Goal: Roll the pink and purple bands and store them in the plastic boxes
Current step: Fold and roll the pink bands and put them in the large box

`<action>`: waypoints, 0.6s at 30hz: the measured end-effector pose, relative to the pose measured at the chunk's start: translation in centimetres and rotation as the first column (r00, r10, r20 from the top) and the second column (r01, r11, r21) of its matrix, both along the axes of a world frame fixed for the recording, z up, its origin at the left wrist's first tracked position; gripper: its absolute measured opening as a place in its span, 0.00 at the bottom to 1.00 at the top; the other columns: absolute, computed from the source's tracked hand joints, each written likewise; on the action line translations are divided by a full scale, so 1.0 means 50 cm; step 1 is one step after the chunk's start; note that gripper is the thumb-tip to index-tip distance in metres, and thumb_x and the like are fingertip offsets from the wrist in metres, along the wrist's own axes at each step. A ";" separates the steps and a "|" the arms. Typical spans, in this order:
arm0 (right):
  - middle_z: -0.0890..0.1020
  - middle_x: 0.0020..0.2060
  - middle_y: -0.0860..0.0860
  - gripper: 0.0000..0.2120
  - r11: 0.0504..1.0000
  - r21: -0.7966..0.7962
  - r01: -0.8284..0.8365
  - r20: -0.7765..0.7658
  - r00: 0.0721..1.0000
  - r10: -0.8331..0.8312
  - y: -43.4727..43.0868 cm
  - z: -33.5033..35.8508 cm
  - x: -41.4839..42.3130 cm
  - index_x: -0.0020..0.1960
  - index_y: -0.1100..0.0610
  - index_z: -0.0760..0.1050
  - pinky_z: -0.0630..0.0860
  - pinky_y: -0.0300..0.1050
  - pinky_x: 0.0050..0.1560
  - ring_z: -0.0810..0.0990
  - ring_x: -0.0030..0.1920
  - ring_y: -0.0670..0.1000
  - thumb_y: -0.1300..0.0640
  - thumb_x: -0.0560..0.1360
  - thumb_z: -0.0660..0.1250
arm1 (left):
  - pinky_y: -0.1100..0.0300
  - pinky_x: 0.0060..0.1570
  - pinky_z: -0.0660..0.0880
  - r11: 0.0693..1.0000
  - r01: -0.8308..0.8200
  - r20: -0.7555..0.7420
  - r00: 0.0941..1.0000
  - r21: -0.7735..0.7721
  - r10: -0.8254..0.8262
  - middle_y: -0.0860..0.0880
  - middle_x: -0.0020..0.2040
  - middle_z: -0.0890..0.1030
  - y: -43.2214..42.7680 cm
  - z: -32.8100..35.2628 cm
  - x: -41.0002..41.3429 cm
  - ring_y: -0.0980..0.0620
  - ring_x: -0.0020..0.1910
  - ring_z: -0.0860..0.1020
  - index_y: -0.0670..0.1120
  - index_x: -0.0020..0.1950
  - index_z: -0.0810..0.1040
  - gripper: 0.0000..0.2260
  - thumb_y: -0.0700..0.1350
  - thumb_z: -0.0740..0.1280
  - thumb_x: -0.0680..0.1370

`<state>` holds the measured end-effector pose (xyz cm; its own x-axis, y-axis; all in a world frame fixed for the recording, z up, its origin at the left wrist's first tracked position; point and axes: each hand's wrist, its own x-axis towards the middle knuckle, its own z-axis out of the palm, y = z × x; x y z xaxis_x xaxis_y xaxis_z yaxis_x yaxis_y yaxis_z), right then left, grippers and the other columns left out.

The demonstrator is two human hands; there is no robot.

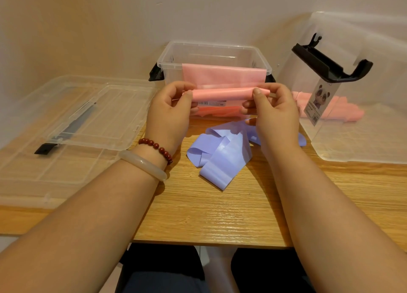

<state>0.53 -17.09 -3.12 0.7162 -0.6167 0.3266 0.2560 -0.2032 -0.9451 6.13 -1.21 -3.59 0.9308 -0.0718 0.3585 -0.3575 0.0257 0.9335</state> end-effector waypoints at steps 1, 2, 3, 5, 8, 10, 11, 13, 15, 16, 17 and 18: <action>0.81 0.35 0.52 0.05 1.000 -0.021 0.013 -0.009 1.000 -0.013 -0.001 -0.002 0.001 0.48 0.49 0.73 0.77 0.42 0.34 0.83 0.34 0.49 0.58 0.81 0.63 | 0.64 0.43 0.79 1.000 0.008 0.000 1.000 -0.009 -0.008 0.52 0.45 0.80 0.001 0.000 0.001 0.61 0.39 0.80 0.53 0.46 0.78 0.11 0.38 0.62 0.81; 0.81 0.35 0.52 0.05 0.999 -0.039 0.019 -0.017 1.000 -0.020 -0.002 -0.004 0.002 0.47 0.49 0.73 0.78 0.43 0.34 0.82 0.33 0.49 0.57 0.81 0.63 | 0.64 0.43 0.78 1.000 0.012 -0.006 1.000 -0.020 -0.012 0.52 0.45 0.80 0.002 -0.001 0.002 0.62 0.39 0.80 0.52 0.47 0.78 0.10 0.38 0.62 0.80; 0.81 0.37 0.52 0.05 0.998 -0.052 0.017 -0.021 1.000 -0.018 -0.003 -0.006 0.003 0.47 0.49 0.74 0.80 0.44 0.36 0.83 0.34 0.49 0.56 0.81 0.63 | 0.64 0.42 0.78 1.000 0.010 -0.013 1.000 -0.029 -0.010 0.52 0.45 0.79 0.003 -0.001 0.004 0.62 0.38 0.80 0.52 0.47 0.78 0.10 0.38 0.62 0.80; 0.82 0.43 0.52 0.05 0.998 -0.063 0.002 -0.028 1.000 -0.003 -0.003 -0.008 0.004 0.47 0.47 0.74 0.83 0.50 0.42 0.84 0.41 0.50 0.55 0.81 0.64 | 0.63 0.42 0.78 0.999 -0.006 -0.037 0.999 -0.039 0.005 0.52 0.45 0.79 0.005 -0.002 0.005 0.60 0.38 0.79 0.53 0.48 0.78 0.10 0.38 0.63 0.80; 0.82 0.45 0.48 0.06 0.999 -0.037 -0.004 -0.019 1.000 0.003 -0.002 -0.005 0.002 0.46 0.48 0.75 0.83 0.49 0.41 0.84 0.45 0.48 0.56 0.81 0.65 | 0.58 0.45 0.80 0.998 -0.001 -0.086 0.996 -0.058 -0.004 0.52 0.47 0.78 0.009 0.000 0.004 0.57 0.41 0.80 0.53 0.48 0.78 0.10 0.38 0.62 0.80; 0.82 0.42 0.47 0.06 0.998 -0.052 0.017 -0.013 1.000 -0.018 -0.002 -0.005 0.002 0.45 0.48 0.75 0.82 0.47 0.40 0.85 0.45 0.49 0.56 0.80 0.65 | 0.61 0.44 0.79 0.994 0.038 -0.130 0.990 -0.106 -0.052 0.50 0.48 0.78 0.009 0.005 0.003 0.56 0.43 0.80 0.49 0.48 0.78 0.09 0.37 0.61 0.80; 0.82 0.43 0.48 0.06 0.998 -0.060 0.030 -0.011 0.999 -0.030 -0.003 -0.007 0.003 0.44 0.47 0.75 0.82 0.49 0.40 0.85 0.46 0.51 0.55 0.80 0.66 | 0.63 0.43 0.79 0.989 0.056 -0.153 0.985 -0.137 -0.077 0.49 0.48 0.78 0.008 0.007 0.003 0.56 0.44 0.80 0.48 0.47 0.77 0.09 0.36 0.62 0.80; 0.83 0.44 0.50 0.06 0.996 -0.078 0.047 -0.011 0.999 -0.048 -0.003 -0.008 0.003 0.44 0.47 0.75 0.83 0.54 0.43 0.84 0.46 0.53 0.54 0.79 0.66 | 0.65 0.43 0.78 0.979 0.075 -0.188 0.976 -0.187 -0.111 0.48 0.47 0.78 0.007 0.010 0.003 0.55 0.45 0.79 0.45 0.45 0.77 0.08 0.34 0.62 0.79; 0.83 0.45 0.51 0.05 0.994 -0.087 0.061 -0.014 0.998 -0.062 -0.002 -0.007 0.002 0.45 0.48 0.75 0.83 0.52 0.44 0.85 0.44 0.51 0.55 0.79 0.66 | 0.64 0.45 0.78 0.980 0.082 -0.186 0.976 -0.181 -0.116 0.48 0.45 0.78 0.008 0.008 0.004 0.56 0.42 0.80 0.44 0.45 0.78 0.08 0.33 0.63 0.78; 0.82 0.45 0.52 0.04 0.995 -0.081 0.063 -0.009 0.998 -0.064 -0.002 -0.006 0.002 0.47 0.49 0.74 0.83 0.49 0.42 0.85 0.41 0.51 0.55 0.79 0.66 | 0.64 0.46 0.79 0.984 0.083 -0.173 0.979 -0.158 -0.110 0.48 0.44 0.79 0.009 0.006 0.005 0.58 0.41 0.80 0.45 0.45 0.78 0.08 0.33 0.64 0.78; 0.82 0.45 0.53 0.03 0.995 -0.073 0.063 0.000 0.998 -0.064 -0.001 -0.005 0.001 0.48 0.49 0.74 0.82 0.46 0.39 0.85 0.40 0.51 0.56 0.79 0.67 | 0.64 0.46 0.79 0.988 0.080 -0.159 0.982 -0.131 -0.101 0.49 0.43 0.79 0.009 0.003 0.005 0.59 0.40 0.80 0.46 0.45 0.78 0.09 0.33 0.64 0.77; 0.82 0.45 0.55 0.04 0.995 -0.075 0.066 0.006 0.998 -0.066 -0.002 -0.005 0.000 0.48 0.49 0.73 0.81 0.44 0.37 0.85 0.39 0.52 0.56 0.79 0.67 | 0.64 0.45 0.79 0.991 0.074 -0.148 0.985 -0.111 -0.090 0.50 0.43 0.79 0.009 0.002 0.005 0.60 0.38 0.80 0.46 0.46 0.78 0.09 0.33 0.64 0.78</action>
